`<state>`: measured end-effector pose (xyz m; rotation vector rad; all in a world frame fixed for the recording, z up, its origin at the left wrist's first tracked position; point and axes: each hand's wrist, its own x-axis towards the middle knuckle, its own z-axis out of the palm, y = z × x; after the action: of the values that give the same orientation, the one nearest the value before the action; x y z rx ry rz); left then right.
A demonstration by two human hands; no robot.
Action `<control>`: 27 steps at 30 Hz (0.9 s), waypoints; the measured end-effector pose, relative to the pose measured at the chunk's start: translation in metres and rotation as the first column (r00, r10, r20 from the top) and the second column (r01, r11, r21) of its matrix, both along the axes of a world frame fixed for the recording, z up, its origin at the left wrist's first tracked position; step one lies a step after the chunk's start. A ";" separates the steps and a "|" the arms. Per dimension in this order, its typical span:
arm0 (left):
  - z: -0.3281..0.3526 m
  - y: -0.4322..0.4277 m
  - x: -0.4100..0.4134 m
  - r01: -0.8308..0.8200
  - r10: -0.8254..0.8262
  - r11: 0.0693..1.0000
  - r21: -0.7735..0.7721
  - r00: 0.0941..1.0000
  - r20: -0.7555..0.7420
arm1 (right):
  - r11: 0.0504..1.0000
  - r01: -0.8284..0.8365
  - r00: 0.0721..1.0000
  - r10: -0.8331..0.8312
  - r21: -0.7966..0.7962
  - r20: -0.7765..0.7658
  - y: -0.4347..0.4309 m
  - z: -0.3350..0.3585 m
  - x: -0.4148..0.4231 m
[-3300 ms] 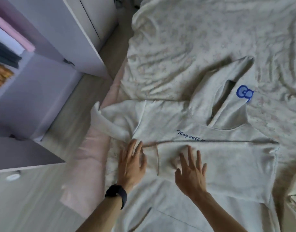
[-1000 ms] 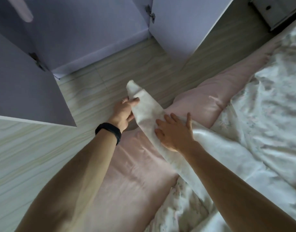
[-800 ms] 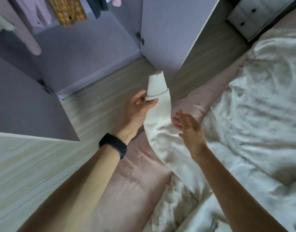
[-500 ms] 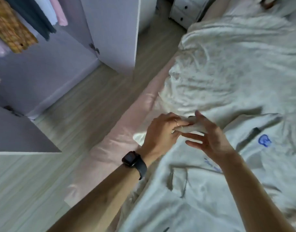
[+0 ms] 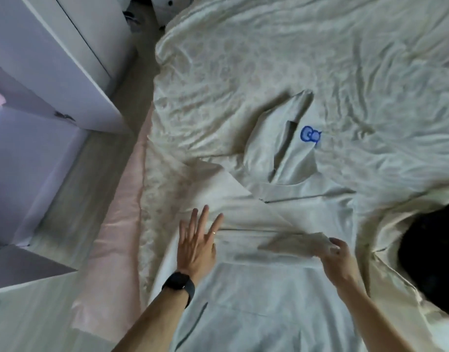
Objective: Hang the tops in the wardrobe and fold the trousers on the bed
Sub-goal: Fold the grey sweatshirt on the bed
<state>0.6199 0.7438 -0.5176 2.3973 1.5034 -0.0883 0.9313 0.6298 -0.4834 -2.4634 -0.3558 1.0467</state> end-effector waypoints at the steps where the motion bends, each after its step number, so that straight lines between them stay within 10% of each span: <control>1: -0.005 -0.002 0.004 -0.020 0.019 1.000 -0.009 0.999 -0.041 | 0.993 -0.094 0.993 0.099 -0.075 0.070 -0.005 -0.010 0.007; 9: -0.013 -0.010 0.023 -0.206 0.155 0.955 -0.211 0.960 -0.235 | 0.603 -0.755 0.525 0.791 -0.259 0.314 -0.026 -0.053 -0.009; 19: -0.017 -0.013 0.019 -0.089 0.077 0.993 -0.075 0.986 -0.150 | 0.667 -0.723 0.492 0.680 -0.180 0.544 -0.078 -0.070 0.006; 27: -0.022 -0.048 0.082 0.436 -0.436 0.900 0.027 0.895 0.094 | 0.655 -0.723 0.474 0.700 -0.218 0.533 -0.098 -0.044 -0.010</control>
<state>0.7021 0.6959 -0.5400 2.6567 0.8989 -0.0633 0.9217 0.5316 -0.5272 -2.5634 -1.7263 0.4516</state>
